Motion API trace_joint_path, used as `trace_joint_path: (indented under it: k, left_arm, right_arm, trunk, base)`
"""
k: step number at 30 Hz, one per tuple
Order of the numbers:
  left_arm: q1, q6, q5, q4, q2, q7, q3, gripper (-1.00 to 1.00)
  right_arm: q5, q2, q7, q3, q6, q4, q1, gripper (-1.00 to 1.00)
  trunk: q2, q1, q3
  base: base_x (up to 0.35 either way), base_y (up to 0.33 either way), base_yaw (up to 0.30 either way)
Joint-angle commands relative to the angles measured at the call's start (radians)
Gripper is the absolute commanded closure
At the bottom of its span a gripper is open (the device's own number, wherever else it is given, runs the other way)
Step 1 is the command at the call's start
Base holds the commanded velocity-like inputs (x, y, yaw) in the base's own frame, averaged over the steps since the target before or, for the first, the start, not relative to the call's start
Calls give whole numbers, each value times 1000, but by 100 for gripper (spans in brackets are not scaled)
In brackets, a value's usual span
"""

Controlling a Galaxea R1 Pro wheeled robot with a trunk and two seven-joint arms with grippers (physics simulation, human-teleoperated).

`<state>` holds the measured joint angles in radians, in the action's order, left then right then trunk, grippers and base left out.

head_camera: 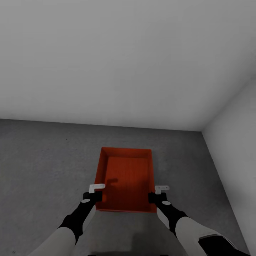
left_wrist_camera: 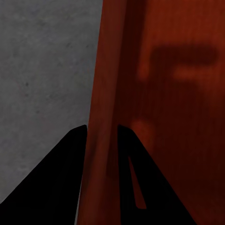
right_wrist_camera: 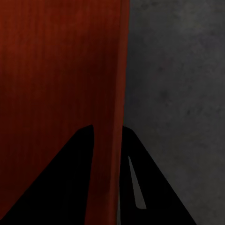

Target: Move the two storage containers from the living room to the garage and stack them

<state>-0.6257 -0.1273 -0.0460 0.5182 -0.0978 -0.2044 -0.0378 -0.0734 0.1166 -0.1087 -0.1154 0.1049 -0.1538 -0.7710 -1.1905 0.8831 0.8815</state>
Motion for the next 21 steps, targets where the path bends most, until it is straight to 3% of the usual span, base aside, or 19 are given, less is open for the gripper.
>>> trace_joint_path:
  k: [1,21]
  left_arm:
    - [0,-8,-63,0,0,-51,12,100]
    - [0,-6,-64,-7,0,-50,13,100]
  right_arm:
    - [1,0,-81,37,21,-3,-1,100]
    - [1,0,-80,37,21,-3,-1,100]
  trunk:
    - [-8,4,4]
    - [-22,12,10]
  base:
    - [0,0,0]
    - [0,0,0]
